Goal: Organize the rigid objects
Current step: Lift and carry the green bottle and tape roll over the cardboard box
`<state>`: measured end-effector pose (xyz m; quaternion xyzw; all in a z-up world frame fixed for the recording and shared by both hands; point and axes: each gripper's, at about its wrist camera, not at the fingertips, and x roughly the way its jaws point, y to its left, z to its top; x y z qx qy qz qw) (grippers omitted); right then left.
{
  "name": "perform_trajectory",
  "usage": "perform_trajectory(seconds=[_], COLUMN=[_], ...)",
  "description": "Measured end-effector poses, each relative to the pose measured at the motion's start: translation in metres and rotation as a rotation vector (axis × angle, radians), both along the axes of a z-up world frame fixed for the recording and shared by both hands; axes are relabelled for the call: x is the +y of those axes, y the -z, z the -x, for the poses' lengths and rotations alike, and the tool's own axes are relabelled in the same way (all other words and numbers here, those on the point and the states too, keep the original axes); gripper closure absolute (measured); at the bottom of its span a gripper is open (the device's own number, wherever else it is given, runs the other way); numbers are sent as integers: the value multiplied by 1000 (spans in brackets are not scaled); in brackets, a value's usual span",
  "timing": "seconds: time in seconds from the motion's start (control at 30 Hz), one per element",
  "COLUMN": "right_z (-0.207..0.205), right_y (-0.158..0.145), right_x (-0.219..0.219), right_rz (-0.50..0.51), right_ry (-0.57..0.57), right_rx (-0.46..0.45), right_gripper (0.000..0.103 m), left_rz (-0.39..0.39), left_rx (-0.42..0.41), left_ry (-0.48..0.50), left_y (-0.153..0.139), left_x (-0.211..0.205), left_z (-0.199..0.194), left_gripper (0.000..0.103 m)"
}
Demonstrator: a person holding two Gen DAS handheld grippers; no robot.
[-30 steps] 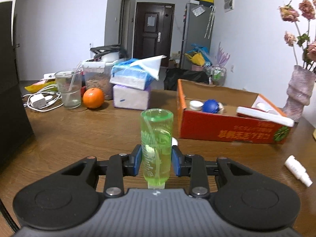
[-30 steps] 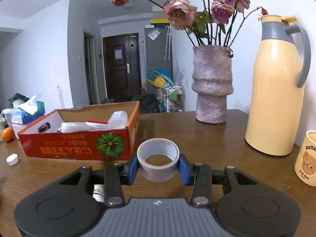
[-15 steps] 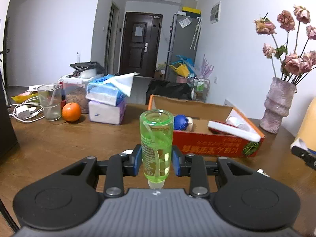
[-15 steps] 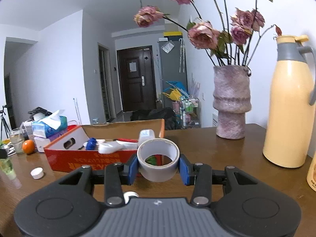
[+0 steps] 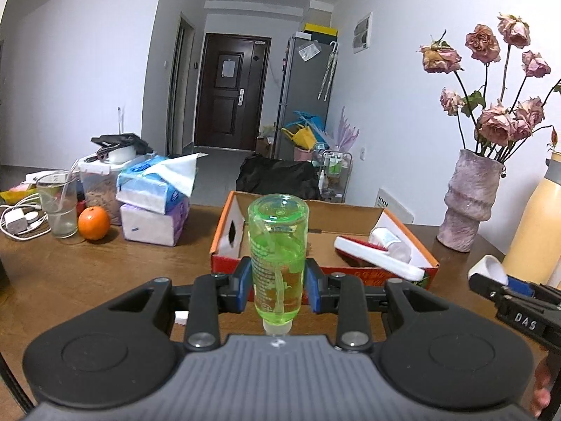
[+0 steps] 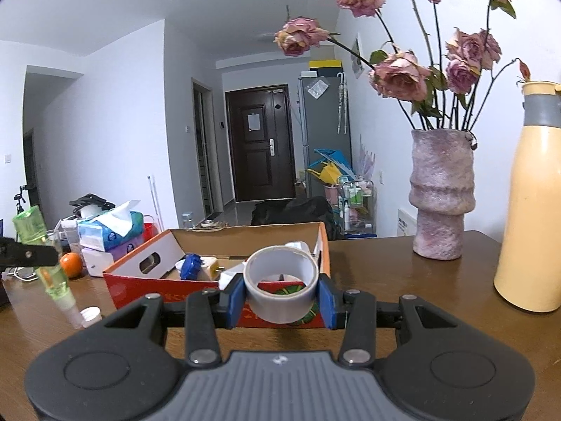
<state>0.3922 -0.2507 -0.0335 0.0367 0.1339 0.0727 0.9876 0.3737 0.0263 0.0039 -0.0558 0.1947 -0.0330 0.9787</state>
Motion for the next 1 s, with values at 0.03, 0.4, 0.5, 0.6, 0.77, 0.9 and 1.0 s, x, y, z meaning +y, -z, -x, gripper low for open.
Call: perform_trajectory(seconds=[0.03,0.4,0.5,0.6,0.77,0.9,1.0], right_z=[-1,-14,-19,-25,-39,-50,-61], right_y=[0,-7,-9,-12,-17,-20,-22], right_x=[2,13,14,15,16,17,19], right_rz=[0,13,15,14,9,11,15], right_ry=[-3,-26,-26,-27,-22,-24,-29], right_rx=[0,-14,-17,-25,-35,-36,-32], right_gripper=[61,61,61,61,61,61,61], left_rz=[-1,11,10,7,15,13,11], left_rx=[-2,-15,-30,-41,-48,-54,-46], left_ry=[2,24,25,21,15,9,5], left_y=[0,-5,-8,-10,-12,-12,-11], left_x=[-2,-19,-24,-30,-36,-39,-41], left_z=[-1,-22,-28,-35,-49,-60,-71], left_gripper=[71,71,71,71,71,71,71])
